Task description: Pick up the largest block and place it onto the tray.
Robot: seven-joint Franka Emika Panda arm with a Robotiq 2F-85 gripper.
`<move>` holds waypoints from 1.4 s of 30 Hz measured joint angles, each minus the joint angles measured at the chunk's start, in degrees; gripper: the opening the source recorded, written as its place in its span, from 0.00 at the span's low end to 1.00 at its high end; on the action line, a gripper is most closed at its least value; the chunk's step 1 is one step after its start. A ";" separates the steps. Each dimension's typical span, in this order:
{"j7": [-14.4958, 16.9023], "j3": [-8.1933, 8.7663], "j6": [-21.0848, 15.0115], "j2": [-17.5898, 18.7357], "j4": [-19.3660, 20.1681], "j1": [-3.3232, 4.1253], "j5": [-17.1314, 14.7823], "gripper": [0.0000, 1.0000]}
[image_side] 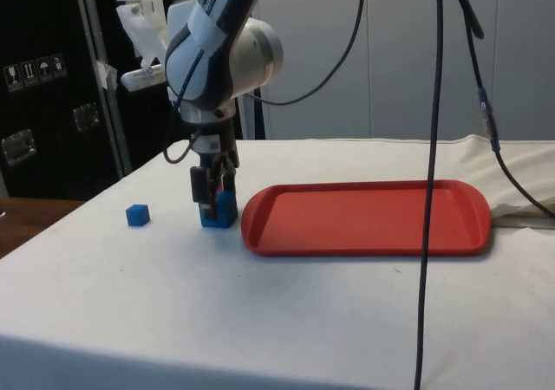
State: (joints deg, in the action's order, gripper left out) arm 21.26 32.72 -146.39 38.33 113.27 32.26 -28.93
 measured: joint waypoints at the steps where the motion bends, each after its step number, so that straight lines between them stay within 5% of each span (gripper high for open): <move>1: 0.00 0.00 0.00 0.00 0.00 0.00 0.00 1.00; 5: -0.46 0.00 0.00 0.23 -0.17 0.00 0.00 0.97; 6: -0.57 0.00 0.00 0.34 -0.29 0.00 0.00 0.89; 8: -0.69 0.00 0.00 0.57 -0.46 0.00 0.00 0.50; 9: -0.74 0.00 0.00 0.69 -0.57 0.00 0.00 0.38; 11: -0.74 0.00 0.00 0.69 -0.57 0.00 0.00 0.18; 12: -0.80 0.00 0.00 0.74 -0.63 0.00 0.00 0.18; 14: -0.80 0.00 0.00 0.86 -0.69 0.00 -0.06 0.00; 26: -0.86 0.17 0.00 0.74 -0.92 0.00 -0.06 0.00; 42: -1.66 1.83 2.58 -5.10 -0.57 0.52 1.83 0.00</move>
State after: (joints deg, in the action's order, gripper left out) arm 19.60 34.55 -143.81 33.23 112.70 32.77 -27.10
